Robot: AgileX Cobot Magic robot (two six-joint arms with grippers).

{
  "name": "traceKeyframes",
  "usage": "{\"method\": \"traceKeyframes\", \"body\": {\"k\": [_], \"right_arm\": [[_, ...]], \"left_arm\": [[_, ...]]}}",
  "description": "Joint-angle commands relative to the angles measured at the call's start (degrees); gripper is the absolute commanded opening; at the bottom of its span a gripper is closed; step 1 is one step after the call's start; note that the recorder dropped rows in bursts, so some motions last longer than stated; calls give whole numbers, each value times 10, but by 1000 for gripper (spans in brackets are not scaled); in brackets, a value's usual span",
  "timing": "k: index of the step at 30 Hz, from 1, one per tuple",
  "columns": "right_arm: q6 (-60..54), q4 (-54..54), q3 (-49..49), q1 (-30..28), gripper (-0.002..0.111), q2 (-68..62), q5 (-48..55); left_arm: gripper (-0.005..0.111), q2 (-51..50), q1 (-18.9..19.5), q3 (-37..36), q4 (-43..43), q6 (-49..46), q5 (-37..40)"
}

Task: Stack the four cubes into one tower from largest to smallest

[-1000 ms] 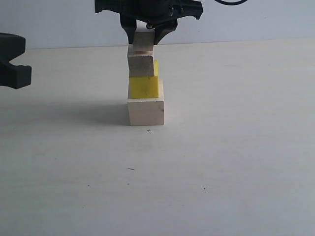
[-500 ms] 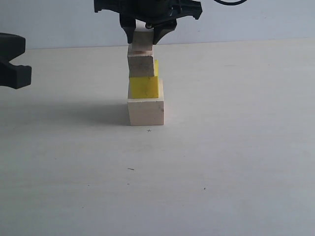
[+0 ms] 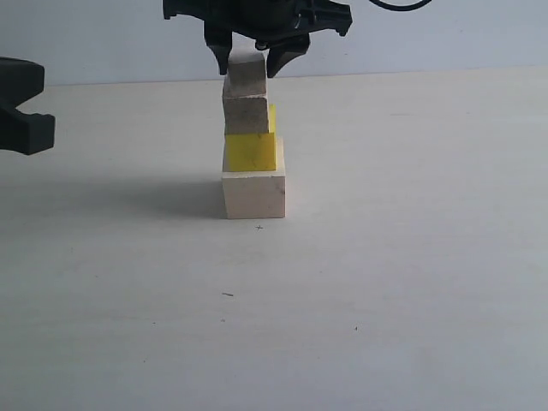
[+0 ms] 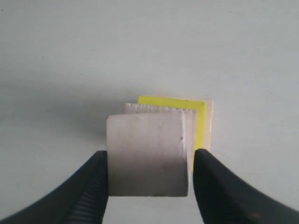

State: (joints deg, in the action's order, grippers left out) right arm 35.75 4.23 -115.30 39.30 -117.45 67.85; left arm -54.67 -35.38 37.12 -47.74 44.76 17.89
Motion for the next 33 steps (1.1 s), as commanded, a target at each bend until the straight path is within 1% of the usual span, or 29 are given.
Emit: {"method": "traceKeyframes", "body": {"k": [1, 5, 9, 22, 29, 33], "right_arm": [[4, 3, 0, 0, 59, 7, -6], [4, 1, 0, 0, 59, 7, -6], [4, -29, 0, 0, 59, 7, -6], [3, -29, 0, 0, 59, 14, -4], [-27, -8, 0, 0, 59, 68, -1], [-51, -6, 0, 0, 55, 109, 17]], "left_arm": [[0, 4, 0, 4, 1, 3, -6], [0, 10, 0, 4, 1, 3, -6], [0, 10, 0, 4, 1, 3, -6], [0, 10, 0, 4, 1, 3, -5], [0, 24, 0, 4, 1, 3, -1], [0, 30, 0, 4, 1, 3, 2]]}}
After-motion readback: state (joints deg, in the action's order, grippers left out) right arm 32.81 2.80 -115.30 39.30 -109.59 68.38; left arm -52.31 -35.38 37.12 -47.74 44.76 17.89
